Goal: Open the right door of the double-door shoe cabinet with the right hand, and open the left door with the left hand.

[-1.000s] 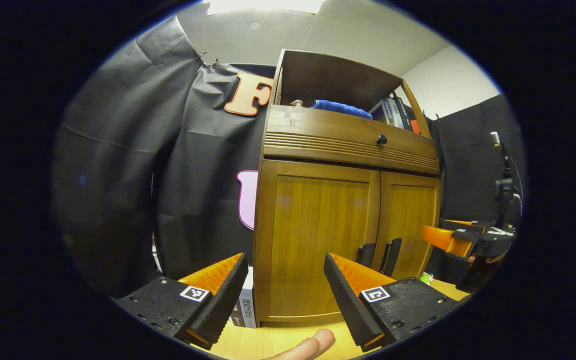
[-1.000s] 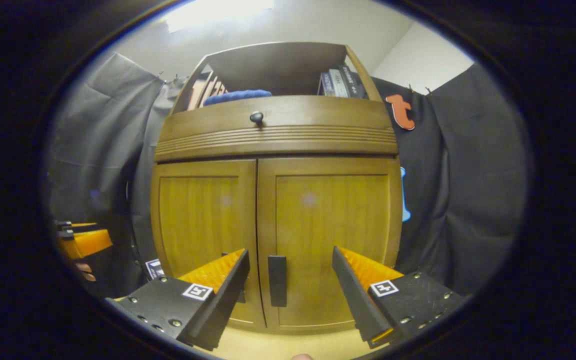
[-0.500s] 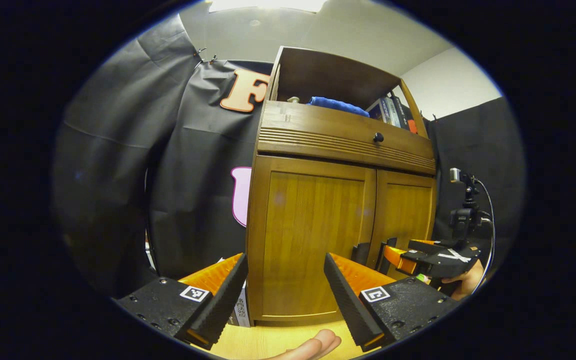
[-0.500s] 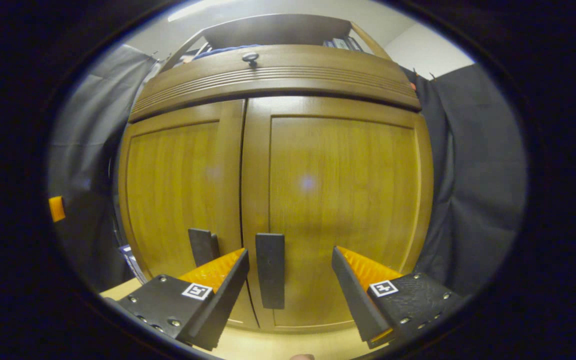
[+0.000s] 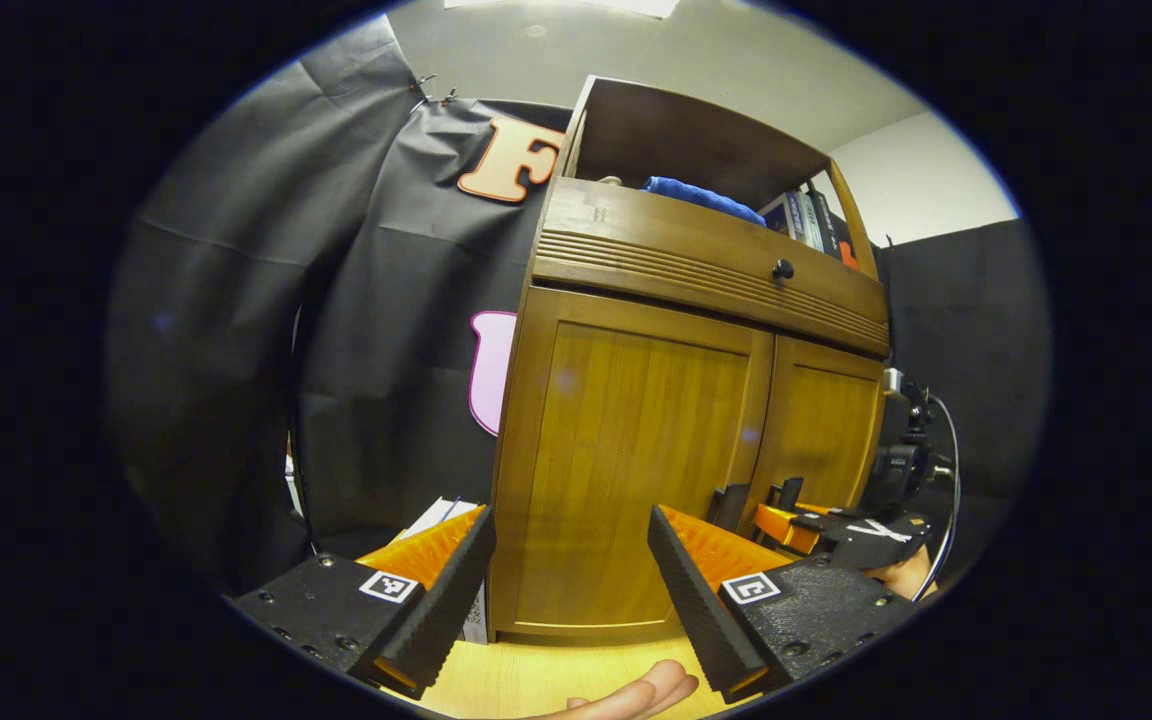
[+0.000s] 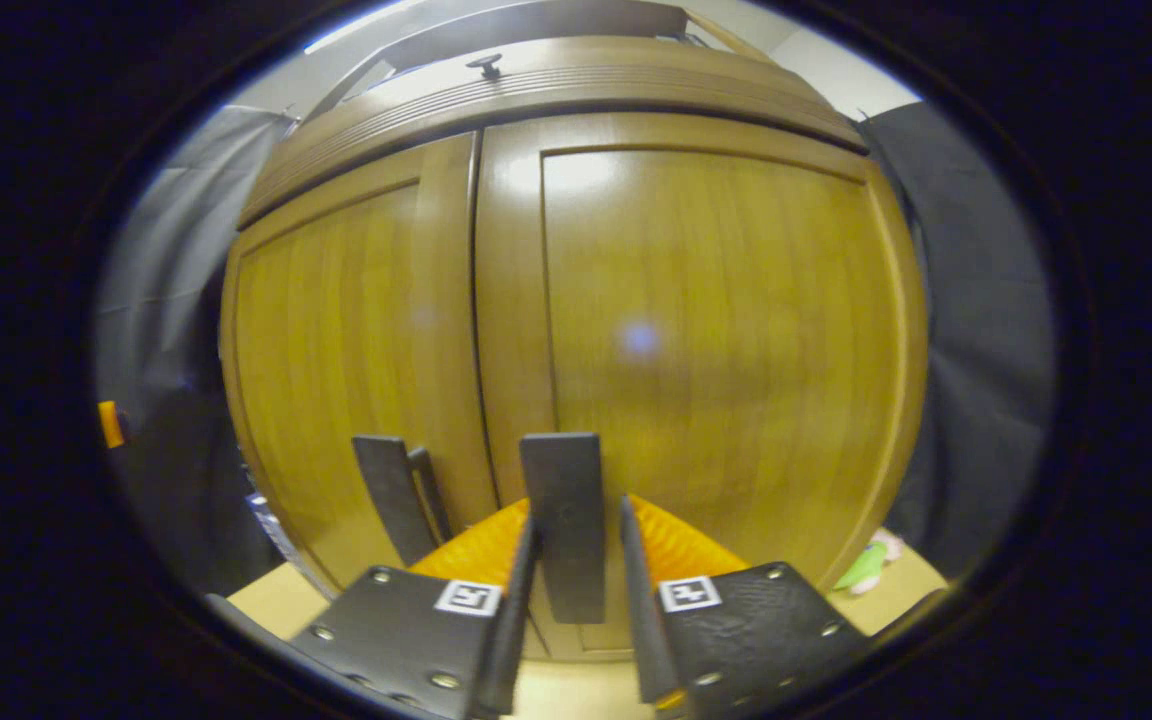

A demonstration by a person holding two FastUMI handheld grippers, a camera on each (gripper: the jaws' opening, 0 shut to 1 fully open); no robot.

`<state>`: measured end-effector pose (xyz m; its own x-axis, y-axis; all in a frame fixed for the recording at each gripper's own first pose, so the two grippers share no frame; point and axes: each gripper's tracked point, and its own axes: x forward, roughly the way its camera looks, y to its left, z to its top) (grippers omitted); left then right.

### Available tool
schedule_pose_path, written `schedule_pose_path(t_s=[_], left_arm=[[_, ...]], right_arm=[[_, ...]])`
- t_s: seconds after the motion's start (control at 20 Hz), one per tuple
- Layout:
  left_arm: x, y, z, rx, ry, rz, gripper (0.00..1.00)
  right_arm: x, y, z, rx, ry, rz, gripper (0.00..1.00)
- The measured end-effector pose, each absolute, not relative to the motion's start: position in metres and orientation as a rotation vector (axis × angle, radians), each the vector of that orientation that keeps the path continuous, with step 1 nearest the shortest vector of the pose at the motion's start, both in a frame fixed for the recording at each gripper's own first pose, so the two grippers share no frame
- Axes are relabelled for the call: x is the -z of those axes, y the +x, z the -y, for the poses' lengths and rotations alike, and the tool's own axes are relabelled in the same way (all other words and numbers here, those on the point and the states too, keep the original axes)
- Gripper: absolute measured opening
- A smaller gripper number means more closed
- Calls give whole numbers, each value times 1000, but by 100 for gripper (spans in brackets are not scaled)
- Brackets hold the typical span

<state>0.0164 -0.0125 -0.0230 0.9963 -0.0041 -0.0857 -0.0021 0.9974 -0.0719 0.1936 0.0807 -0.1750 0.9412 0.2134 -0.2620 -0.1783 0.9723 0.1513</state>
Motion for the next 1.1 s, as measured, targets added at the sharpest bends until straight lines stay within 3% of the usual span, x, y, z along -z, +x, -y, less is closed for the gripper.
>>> schedule_pose_path(t_s=[0.05,0.1,0.2,0.25,0.4,0.45,0.6,0.65,0.7,0.75,1.1], left_arm=[[22,15,14,9,-71,-82,95],[21,14,17,18,-71,-80,95],[19,11,17,25,-71,-74,90],[19,10,17,26,-71,-72,99],[18,10,20,29,-54,-66,90],[19,9,20,29,-41,-64,90],[21,9,25,34,-16,-62,90],[22,8,27,39,-10,-65,95],[21,8,29,41,-6,-64,90],[22,6,30,41,-4,-62,95],[15,0,36,51,-6,-41,90]], right_arm=[[177,195,-82,-210,103,-294,28],[176,193,-81,-214,82,-288,35],[176,189,-80,-207,76,-291,25],[175,187,-79,-210,65,-295,25],[172,176,-77,-226,87,-298,25],[171,172,-76,-234,97,-299,29],[167,155,-67,-253,109,-300,25],[165,155,-67,-259,115,-302,25],[163,148,-63,-267,121,-303,25],[161,139,-59,-275,129,-303,25],[154,102,-34,-340,152,-309,25]])
